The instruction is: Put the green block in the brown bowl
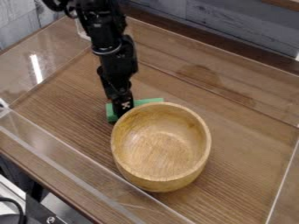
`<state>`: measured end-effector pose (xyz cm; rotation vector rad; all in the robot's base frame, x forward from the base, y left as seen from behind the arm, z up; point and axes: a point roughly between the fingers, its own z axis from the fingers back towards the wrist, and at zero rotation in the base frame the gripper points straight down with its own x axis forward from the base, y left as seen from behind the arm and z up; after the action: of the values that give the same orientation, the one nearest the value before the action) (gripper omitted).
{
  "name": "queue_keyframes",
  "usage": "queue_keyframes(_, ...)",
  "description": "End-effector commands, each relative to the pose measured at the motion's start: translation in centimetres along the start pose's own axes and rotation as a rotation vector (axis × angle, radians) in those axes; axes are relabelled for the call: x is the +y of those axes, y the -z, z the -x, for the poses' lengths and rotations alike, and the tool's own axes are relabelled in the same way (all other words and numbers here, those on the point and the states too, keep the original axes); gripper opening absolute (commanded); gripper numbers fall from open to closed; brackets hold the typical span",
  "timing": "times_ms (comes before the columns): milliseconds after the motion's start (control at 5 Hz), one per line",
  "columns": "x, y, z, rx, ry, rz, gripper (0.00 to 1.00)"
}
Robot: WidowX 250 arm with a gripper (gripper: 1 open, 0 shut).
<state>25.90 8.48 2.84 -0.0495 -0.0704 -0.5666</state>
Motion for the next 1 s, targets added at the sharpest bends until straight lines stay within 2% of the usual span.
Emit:
queue_keyframes(0, 0.66, -0.35, -0.25, -0.023, -0.011, -0.023, 1.0)
queue_keyframes(200, 0.6, 0.02, -0.17, -0.019, -0.018, -0.014, 0.0)
queue_keyframes(800, -0.18, -0.61, 0.39, 0.024, -0.075, 0.042, 0.0)
